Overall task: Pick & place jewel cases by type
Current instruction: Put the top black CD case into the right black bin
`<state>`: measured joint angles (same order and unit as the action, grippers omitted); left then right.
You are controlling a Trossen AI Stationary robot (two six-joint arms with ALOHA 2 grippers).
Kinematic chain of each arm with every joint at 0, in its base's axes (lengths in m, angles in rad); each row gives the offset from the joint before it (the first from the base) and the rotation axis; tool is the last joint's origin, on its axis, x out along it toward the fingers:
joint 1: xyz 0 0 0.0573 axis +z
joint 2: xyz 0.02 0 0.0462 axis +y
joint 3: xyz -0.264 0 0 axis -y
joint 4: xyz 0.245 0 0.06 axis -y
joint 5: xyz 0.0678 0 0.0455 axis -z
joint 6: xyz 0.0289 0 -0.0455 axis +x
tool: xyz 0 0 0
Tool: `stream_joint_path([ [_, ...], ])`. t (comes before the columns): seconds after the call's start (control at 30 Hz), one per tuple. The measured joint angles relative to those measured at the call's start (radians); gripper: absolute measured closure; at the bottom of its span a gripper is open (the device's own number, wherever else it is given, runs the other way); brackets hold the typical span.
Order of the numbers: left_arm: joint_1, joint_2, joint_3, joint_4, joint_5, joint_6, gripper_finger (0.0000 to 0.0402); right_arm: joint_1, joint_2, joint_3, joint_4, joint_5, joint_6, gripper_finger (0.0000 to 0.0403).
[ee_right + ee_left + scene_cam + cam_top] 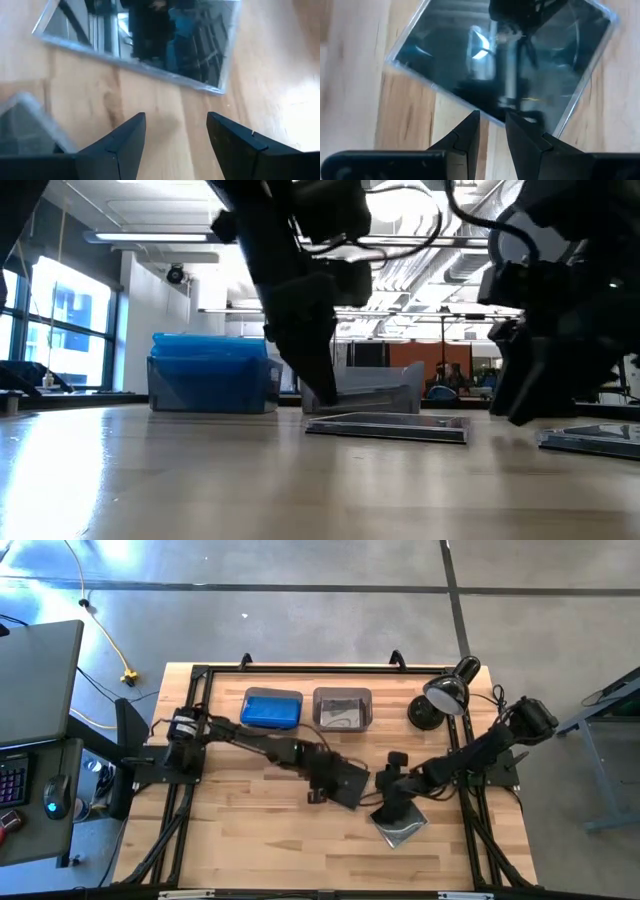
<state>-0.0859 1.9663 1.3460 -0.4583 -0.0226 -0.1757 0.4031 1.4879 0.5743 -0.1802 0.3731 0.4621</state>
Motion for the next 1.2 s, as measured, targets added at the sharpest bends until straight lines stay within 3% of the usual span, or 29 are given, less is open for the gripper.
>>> stream_joint_path([
  [0.2, 0.097, 0.013, 0.0, -0.003, 0.162, -0.143, 0.0312, -0.058, 0.007, 0.0, 0.006, -0.016, 0.096, 0.0195],
  [0.37, 0.134, 0.014, 0.0, 0.01, 0.213, -0.152, 0.0312, -0.078, 0.058, 0.002, 0.072, -0.062, 0.122, 0.0195],
  [0.57, 0.139, 0.03, -0.002, 0.009, 0.298, -0.111, 0.0299, -0.055, 0.16, 0.067, 0.055, -0.032, 0.129, 0.0195],
  [0.73, 0.138, 0.043, 0.002, 0.022, 0.335, -0.107, 0.0252, -0.05, 0.18, 0.143, 0.001, -0.028, 0.119, 0.0195],
  [0.93, 0.139, 0.049, 0.004, 0.021, 0.376, -0.288, 0.0193, -0.049, 0.188, 0.217, -0.164, -0.044, 0.172, 0.0195],
  [1.2, 0.138, 0.048, 0.005, -0.027, 0.341, -0.406, 0.018, -0.033, 0.189, 0.214, -0.161, -0.08, 0.261, 0.0195],
])
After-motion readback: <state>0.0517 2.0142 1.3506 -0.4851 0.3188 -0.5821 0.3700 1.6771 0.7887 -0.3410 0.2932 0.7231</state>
